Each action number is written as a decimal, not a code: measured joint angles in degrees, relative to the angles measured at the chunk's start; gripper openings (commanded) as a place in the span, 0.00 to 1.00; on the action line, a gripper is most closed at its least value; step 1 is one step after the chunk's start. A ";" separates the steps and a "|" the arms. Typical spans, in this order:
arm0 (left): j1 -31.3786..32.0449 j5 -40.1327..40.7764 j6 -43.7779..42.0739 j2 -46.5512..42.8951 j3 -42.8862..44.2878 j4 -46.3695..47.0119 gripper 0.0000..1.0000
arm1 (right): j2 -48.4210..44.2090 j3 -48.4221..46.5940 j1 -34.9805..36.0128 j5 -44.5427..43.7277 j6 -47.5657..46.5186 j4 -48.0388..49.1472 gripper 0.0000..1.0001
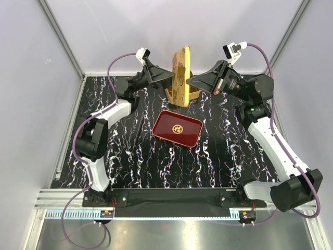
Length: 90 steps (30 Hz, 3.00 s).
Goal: Pack the chocolate
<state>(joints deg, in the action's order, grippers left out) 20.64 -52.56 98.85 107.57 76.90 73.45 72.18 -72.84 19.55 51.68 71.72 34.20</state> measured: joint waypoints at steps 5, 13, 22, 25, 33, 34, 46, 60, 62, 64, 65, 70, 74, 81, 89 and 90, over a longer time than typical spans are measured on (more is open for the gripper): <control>0.00 0.44 2.21 0.13 0.02 0.07 0.77 | 1.01 1.31 0.00 0.00 0.44 0.20 0.00; -1.81 0.87 4.52 1.11 0.02 -1.22 0.34 | -2.89 1.36 -0.48 -3.32 -10.03 -12.55 0.05; -3.91 2.23 5.62 1.90 -0.17 -3.08 0.25 | -4.00 -0.37 -1.20 -12.24 -21.81 -33.77 0.36; -2.75 1.09 4.00 1.88 -0.48 -1.07 0.24 | -2.32 0.15 -1.36 -16.41 -23.87 -39.21 0.34; -2.43 0.11 0.94 1.88 -3.48 -1.16 0.31 | -1.31 1.79 -1.81 -19.74 -26.05 -43.32 0.04; -2.49 0.02 -0.09 1.88 -3.74 -1.16 0.34 | -1.14 1.77 -1.79 -19.69 -26.40 -43.39 0.02; -10.69 3.37 -26.49 -4.94 -5.90 -32.02 0.71 | 11.56 -3.34 -9.44 -19.80 -27.17 -36.70 0.00; -11.13 20.50 -51.12 -0.94 11.72 -70.20 0.70 | 42.58 -9.25 -9.86 -28.61 -10.93 -4.35 0.00; -11.04 21.18 -52.17 1.66 13.68 -71.38 0.70 | 46.90 -12.72 -9.64 -30.29 -9.18 -1.57 0.00; -10.99 21.55 -52.92 4.52 15.80 -72.67 0.68 | 50.40 -15.78 -9.18 -31.63 -8.00 1.09 0.00; -10.97 21.84 -53.27 6.32 17.22 -73.33 0.66 | 52.19 -17.42 -9.03 -32.04 -7.45 2.29 0.00; -10.32 24.79 -55.69 15.06 25.40 -79.14 0.58 | 56.28 -20.31 -8.76 -32.83 -6.71 5.20 0.00; -8.37 29.35 -58.60 19.04 29.62 -84.26 0.55 | 56.00 -20.13 -9.14 -32.76 -8.37 5.40 0.00; -3.52 34.71 -60.04 21.62 32.11 -87.17 0.50 | 51.10 -15.82 -10.54 -36.37 -17.53 2.34 0.00; -0.22 40.52 -60.46 25.24 35.58 -89.00 0.46 | 47.43 -12.39 -11.32 -40.24 -25.57 -0.61 0.00; -0.11 41.18 -60.46 25.62 35.58 -88.98 0.46 | 47.08 -11.85 -11.37 -40.33 -26.27 -0.70 0.00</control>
<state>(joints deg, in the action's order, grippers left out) 20.53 -11.38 38.39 133.19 112.49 -15.53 119.26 -84.68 8.19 11.35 45.45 33.50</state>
